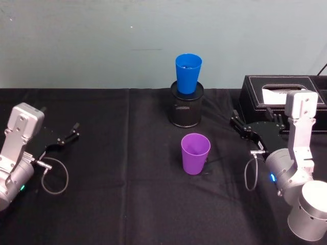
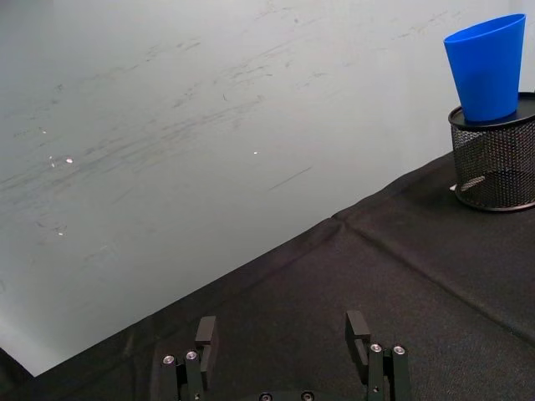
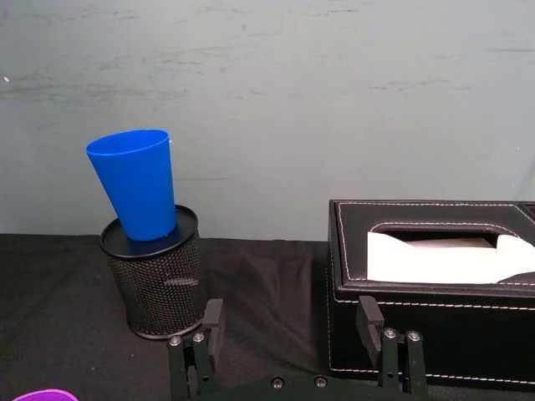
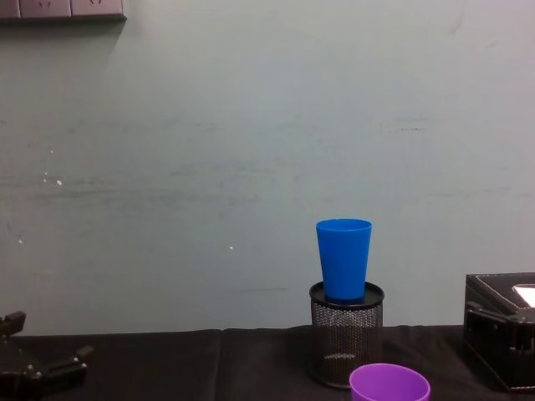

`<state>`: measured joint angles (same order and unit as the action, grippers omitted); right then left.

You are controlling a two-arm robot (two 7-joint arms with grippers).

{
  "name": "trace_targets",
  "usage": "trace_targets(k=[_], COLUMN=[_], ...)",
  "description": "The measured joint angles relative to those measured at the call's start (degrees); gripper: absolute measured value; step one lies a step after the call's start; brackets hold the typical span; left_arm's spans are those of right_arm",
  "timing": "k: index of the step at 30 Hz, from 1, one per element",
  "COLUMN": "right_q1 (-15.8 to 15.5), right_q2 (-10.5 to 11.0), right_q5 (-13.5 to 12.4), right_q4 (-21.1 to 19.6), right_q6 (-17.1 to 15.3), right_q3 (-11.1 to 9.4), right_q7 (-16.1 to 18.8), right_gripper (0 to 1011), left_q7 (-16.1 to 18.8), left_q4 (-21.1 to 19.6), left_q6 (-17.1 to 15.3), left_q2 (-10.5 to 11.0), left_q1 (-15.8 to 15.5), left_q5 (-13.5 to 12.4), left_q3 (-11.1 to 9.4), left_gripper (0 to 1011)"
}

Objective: Pick up one cup with a gripper and tap it against the other cup.

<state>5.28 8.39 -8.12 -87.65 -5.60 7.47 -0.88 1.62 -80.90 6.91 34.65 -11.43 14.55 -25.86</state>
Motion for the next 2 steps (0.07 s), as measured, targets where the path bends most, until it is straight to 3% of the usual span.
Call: trace_targets(k=[2], right_q1=[-0.01], right_q2=[0.02], right_q5=[-0.03], right_q4=[-0.05], right_q6=[-0.02], right_q3=[0.02], right_q7=[0.02], right_gripper=[1003], left_q7=[0.00], left_q4=[0.00], left_q6=[0.00], left_q2=[0.00], left_q1=[0.00], left_q5=[0.00], left_q3=[0.00], left_gripper=[1000])
